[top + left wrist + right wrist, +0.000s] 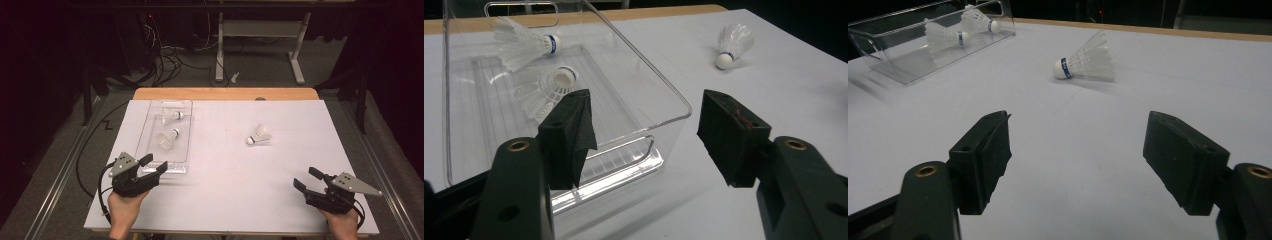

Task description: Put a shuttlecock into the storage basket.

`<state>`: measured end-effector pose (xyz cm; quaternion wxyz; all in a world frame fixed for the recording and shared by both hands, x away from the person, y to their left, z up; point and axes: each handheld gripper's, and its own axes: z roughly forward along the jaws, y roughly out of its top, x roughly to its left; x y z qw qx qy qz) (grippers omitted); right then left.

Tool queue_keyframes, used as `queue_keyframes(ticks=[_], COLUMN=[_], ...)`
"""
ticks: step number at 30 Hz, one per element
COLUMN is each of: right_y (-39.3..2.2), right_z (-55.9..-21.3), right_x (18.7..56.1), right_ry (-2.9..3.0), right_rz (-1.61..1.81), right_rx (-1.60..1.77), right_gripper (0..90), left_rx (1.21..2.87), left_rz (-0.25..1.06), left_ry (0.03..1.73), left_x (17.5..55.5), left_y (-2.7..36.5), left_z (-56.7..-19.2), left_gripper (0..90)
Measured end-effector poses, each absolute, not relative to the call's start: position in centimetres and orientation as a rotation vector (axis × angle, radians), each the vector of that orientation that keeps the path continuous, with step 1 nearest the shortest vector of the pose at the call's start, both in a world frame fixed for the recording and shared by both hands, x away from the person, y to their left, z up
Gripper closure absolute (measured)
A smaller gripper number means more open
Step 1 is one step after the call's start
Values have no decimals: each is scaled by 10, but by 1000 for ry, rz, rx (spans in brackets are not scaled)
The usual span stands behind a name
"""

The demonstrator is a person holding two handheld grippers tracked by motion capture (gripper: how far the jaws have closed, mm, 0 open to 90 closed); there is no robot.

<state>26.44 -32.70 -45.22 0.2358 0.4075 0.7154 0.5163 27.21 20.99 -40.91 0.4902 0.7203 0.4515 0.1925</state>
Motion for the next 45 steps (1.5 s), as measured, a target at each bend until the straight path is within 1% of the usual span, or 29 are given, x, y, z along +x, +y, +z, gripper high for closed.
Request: queue_keyframes(ticks=[18,28,45], right_y=[-319,-313,-299], right_z=[-440,-434,-428], right_x=[268,281,305], right_ry=[1912,1915,1936], right_rz=[1435,1444,1457], right_rx=[1119,1123,1141], right_gripper=[264,267,270], left_rx=[1731,1718,1722], left_rz=[476,479,492], left_ry=[1097,1119,1111], left_x=[266,264,263], left_y=[213,221,220], left_z=[-415,-422,-427], left_gripper=[384,380,379])
